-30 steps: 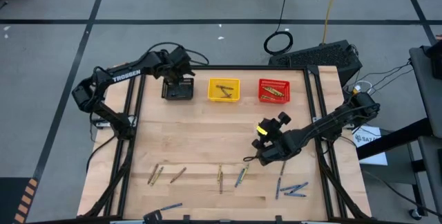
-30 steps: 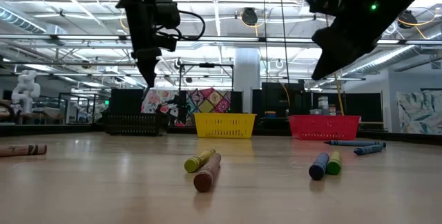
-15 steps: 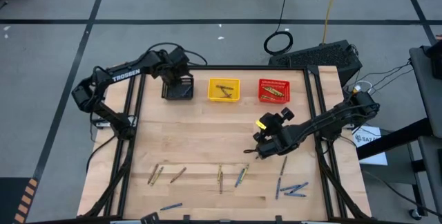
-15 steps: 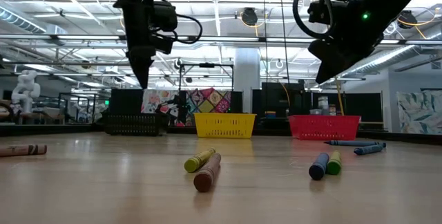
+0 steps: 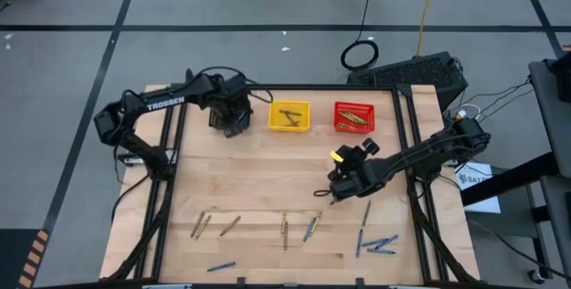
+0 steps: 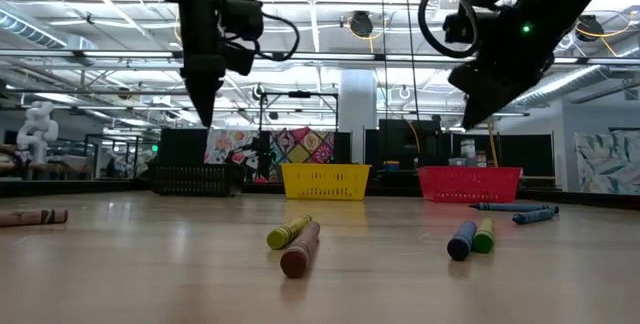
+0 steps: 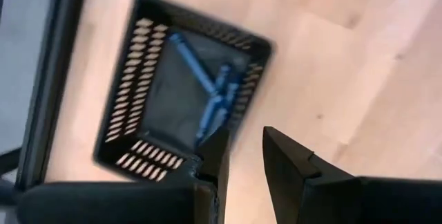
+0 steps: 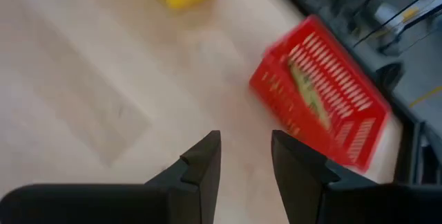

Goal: Sort crayons
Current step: Put the right green crayon into the red bin

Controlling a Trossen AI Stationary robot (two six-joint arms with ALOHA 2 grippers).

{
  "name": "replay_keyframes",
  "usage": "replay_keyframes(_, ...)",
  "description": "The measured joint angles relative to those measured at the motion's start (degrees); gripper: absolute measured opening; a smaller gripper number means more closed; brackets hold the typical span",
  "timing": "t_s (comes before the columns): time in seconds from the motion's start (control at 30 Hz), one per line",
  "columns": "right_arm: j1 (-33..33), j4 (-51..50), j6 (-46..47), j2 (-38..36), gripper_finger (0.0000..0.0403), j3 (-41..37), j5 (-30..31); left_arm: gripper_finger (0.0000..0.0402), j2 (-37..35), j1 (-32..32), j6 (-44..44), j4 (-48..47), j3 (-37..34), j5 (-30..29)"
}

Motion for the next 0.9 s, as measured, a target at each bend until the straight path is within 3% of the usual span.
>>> replay_keyframes(0.47, -2.49, -0.47, -13.11, -0.15, 0.0116, 0.0, -15.09, 0.008, 0.0, -15.96, -3.0, -0.02, 0.0, 0.02)
replay_keyframes(0.8, -10.85, -1.16, -28.86, -0.2, 0.0116, 0.0, -22.78, 0.008, 0.0, -21.16, -3.14, 0.0, 0.0, -0.07)
replay_keyframes(0.9, -13.87, -1.07, -34.74, -0.24, 0.0116, 0.0, -28.36, 0.008, 0.0, -21.68, -3.14, 0.0, 0.0, -0.09)
